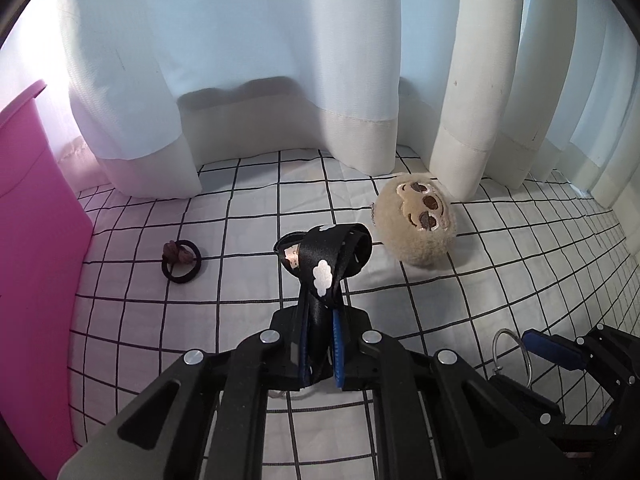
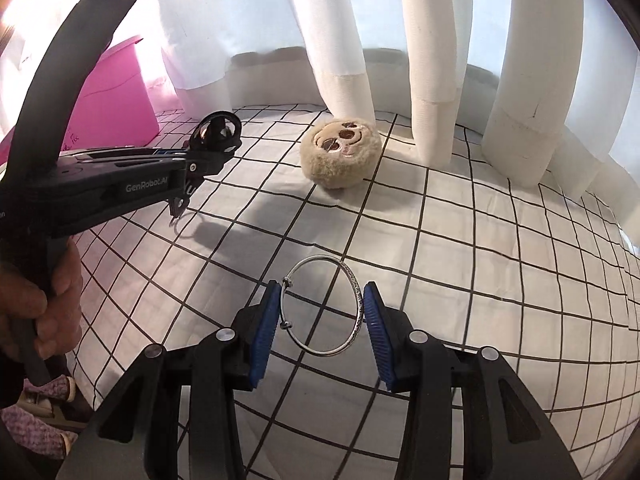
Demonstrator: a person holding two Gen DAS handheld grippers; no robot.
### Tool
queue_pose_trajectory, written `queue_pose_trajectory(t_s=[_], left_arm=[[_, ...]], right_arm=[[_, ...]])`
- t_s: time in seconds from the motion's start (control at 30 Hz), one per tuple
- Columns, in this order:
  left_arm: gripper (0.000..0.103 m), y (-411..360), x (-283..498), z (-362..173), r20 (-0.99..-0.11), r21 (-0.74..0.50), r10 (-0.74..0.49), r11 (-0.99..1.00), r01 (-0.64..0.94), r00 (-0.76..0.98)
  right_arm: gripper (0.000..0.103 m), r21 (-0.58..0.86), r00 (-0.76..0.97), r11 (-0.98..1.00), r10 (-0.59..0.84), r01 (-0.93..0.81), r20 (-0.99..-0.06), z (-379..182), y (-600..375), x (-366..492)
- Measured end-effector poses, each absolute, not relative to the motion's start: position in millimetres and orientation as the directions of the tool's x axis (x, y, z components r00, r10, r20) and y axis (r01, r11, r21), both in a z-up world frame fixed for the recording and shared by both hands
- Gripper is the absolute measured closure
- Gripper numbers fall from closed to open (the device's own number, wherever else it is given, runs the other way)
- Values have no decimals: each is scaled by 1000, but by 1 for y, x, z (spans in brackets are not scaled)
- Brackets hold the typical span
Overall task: Organize jewelry
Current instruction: 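Lift and carry the keychain and bangle with both tools over the pink tub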
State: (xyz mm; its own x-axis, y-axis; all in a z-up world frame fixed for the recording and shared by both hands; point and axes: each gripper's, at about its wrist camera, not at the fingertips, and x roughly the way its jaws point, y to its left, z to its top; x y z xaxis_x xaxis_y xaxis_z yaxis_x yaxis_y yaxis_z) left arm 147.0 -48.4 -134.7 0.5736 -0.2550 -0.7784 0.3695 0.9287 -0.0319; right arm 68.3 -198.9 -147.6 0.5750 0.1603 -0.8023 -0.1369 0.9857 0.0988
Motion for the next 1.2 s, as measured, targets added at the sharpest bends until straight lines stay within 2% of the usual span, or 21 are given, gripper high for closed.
queue_pose_trajectory(t_s=[0.33,0.63,0.97,1.2], left_arm=[[93,-38,113,-76,-727,-66,-197,974,218,658],[93,10,69,-5,-653,-35,-15,999,-11,757],[93,112,35,38,-619,26,215,967,-254,755],[93,207,46,42,-622,23,277,941,-337,732]], right_arm=[[62,103,617,963,239,-248,-750,-96,-221,77],[62,115,633,891,398,-439,-665,-43,-202,88],[62,147,578,755,597,-639,-557,21,-106,114],[62,160,536,687,672,-709,-511,60,4,140]])
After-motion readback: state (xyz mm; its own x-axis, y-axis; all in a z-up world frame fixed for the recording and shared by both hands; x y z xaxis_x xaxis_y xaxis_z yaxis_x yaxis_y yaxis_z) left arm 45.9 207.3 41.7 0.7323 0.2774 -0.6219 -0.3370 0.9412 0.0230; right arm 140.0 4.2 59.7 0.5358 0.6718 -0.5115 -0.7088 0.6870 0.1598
